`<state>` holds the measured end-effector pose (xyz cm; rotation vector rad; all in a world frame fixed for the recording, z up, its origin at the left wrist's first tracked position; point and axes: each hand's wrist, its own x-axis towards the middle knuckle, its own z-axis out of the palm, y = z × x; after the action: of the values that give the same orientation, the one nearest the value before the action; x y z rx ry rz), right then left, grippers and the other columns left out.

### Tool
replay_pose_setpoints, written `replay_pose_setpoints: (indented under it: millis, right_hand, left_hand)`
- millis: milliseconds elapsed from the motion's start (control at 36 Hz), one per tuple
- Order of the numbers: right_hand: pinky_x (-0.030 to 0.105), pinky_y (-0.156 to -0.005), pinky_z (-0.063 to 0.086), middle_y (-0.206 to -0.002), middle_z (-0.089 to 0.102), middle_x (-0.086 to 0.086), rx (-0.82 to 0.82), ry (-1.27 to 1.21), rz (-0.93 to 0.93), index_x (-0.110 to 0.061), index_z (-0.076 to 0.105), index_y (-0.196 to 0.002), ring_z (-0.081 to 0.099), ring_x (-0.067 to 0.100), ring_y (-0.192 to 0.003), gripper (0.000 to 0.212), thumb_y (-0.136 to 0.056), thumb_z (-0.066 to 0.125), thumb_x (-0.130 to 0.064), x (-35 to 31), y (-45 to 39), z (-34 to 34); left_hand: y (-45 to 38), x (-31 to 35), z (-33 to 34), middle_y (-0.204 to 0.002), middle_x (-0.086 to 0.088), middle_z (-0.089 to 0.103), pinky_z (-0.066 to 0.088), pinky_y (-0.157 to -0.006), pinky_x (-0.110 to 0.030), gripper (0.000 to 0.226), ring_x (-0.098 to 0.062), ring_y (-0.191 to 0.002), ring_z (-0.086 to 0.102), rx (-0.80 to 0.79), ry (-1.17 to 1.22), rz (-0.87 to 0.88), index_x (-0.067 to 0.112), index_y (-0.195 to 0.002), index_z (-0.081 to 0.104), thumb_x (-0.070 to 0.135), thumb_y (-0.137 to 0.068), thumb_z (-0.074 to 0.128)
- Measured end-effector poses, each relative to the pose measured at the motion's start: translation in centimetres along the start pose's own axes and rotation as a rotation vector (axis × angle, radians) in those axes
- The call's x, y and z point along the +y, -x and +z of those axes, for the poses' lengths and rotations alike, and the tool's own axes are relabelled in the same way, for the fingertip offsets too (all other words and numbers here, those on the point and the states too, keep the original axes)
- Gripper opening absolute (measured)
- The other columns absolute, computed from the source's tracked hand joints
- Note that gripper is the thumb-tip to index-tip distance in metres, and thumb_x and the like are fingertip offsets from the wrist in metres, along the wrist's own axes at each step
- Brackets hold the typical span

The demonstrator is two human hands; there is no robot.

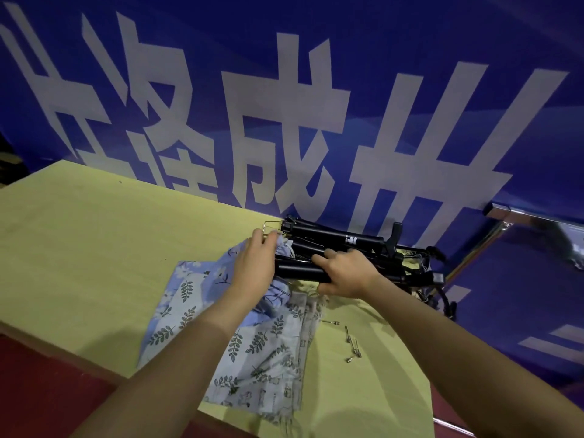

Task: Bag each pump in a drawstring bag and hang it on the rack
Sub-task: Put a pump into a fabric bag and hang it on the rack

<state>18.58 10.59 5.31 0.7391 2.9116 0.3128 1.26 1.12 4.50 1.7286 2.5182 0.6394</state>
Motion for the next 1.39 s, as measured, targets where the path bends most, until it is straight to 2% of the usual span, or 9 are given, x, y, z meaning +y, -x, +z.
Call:
replay_pose_setpoints:
  millis: [139, 306, 444, 639, 778, 944, 1083, 1278, 1389]
  right_hand:
    - [0.038, -0.079, 0.043, -0.115, 0.054, 0.012, 0.020, 0.090, -0.029, -0.013, 0.039, -0.131, 0.060, 0.031, -0.095, 0.054, -0.088, 0.052, -0.043, 0.1, -1.0, -1.1]
    - [0.039, -0.084, 0.042, -0.116, 0.056, 0.013, 0.072, 0.138, -0.037, -0.007, 0.045, -0.121, 0.059, 0.031, -0.102, 0.044, -0.088, 0.054, -0.036, 0.9, -1.8, -2.8]
    - [0.037, -0.072, 0.043, -0.097, 0.063, 0.012, 0.153, 0.238, -0.091, -0.006, 0.057, -0.106, 0.063, 0.029, -0.082, 0.035, -0.081, 0.064, -0.029, 1.0, -2.5, -4.0]
    - [0.034, -0.064, 0.044, -0.078, 0.063, 0.005, 0.521, 0.341, -0.199, -0.008, 0.067, -0.099, 0.057, 0.023, -0.062, 0.024, -0.079, 0.060, -0.019, 1.4, -2.8, -3.8]
    - [0.041, -0.087, 0.035, -0.090, 0.066, 0.003, 0.718, 0.366, -0.196, -0.010, 0.067, -0.106, 0.060, 0.022, -0.081, 0.032, -0.086, 0.043, -0.020, 1.1, -2.8, -3.9]
    - [0.035, -0.075, 0.033, -0.096, 0.064, 0.004, 0.876, 0.146, -0.111, -0.014, 0.057, -0.104, 0.056, 0.025, -0.081, 0.026, -0.092, 0.048, -0.036, -0.4, -2.3, -4.2]
    - [0.034, -0.062, 0.036, -0.085, 0.062, 0.005, 0.638, -0.234, 0.038, -0.012, 0.058, -0.097, 0.058, 0.027, -0.073, 0.018, -0.094, 0.046, -0.025, -2.1, -2.3, -1.8]
    - [0.044, -0.077, 0.051, -0.117, 0.062, 0.013, -0.061, -0.856, 0.270, -0.039, 0.024, -0.146, 0.062, 0.034, -0.091, 0.049, -0.100, 0.036, -0.029, -4.6, -4.6, -1.2]
    - [0.041, -0.071, 0.047, -0.090, 0.061, 0.010, -0.164, -0.956, 0.204, -0.040, 0.025, -0.145, 0.059, 0.032, -0.081, 0.062, -0.091, 0.046, -0.017, -5.6, -5.2, -1.0]
  left_hand:
    - [0.1, 0.8, -0.8, -0.127, -0.011, 0.042, 0.039, -0.067, -0.034, 0.063, -0.028, -0.101, 0.053, -0.012, -0.149, 0.094, 0.015, -0.146, 0.018, -0.003, -0.091, 0.041]
    - [0.0, 1.3, -1.9, -0.123, -0.009, 0.035, 0.032, -0.059, -0.037, 0.055, -0.025, -0.078, 0.037, -0.151, -0.004, 0.221, 0.020, -0.134, 0.034, -0.009, -0.088, 0.040]
    - [-0.5, 1.6, -2.2, -0.131, -0.012, 0.032, 0.036, -0.091, -0.037, 0.056, -0.029, -0.117, 0.032, -0.136, -0.107, 0.224, 0.012, -0.138, 0.031, 0.030, -0.088, 0.048]
    - [-1.5, 1.4, -1.9, -0.133, -0.012, 0.037, 0.034, -0.093, -0.034, 0.053, -0.028, -0.114, 0.037, -0.019, -0.306, 0.268, 0.010, -0.124, 0.041, 0.044, -0.087, 0.056]
    - [-2.4, 0.9, -2.5, -0.096, -0.012, 0.060, 0.049, -0.066, -0.031, 0.069, -0.026, -0.079, 0.057, -0.007, -0.384, 0.238, 0.004, -0.097, 0.063, 0.044, -0.047, 0.087]
    - [-3.1, -0.1, -2.4, -0.128, -0.015, 0.040, 0.035, -0.088, -0.036, 0.054, -0.031, -0.110, 0.038, 0.069, -0.157, 0.092, 0.005, -0.124, 0.045, 0.038, -0.084, 0.062]
    - [-3.2, -0.9, -2.2, -0.110, -0.022, 0.046, 0.035, -0.081, -0.037, 0.047, -0.034, -0.096, 0.040, 0.160, 0.041, 0.021, -0.002, -0.108, 0.054, 0.033, -0.081, 0.069]
    - [-2.6, -1.2, -2.7, -0.107, -0.015, 0.042, 0.034, -0.082, -0.035, 0.045, -0.028, -0.096, 0.036, 0.208, 0.144, 0.024, 0.002, -0.107, 0.051, 0.039, -0.085, 0.062]
    - [-2.1, -1.5, -2.9, -0.102, -0.014, 0.041, 0.039, -0.083, -0.039, 0.042, -0.028, -0.094, 0.036, 0.234, 0.222, -0.021, 0.002, -0.099, 0.051, 0.040, -0.084, 0.063]
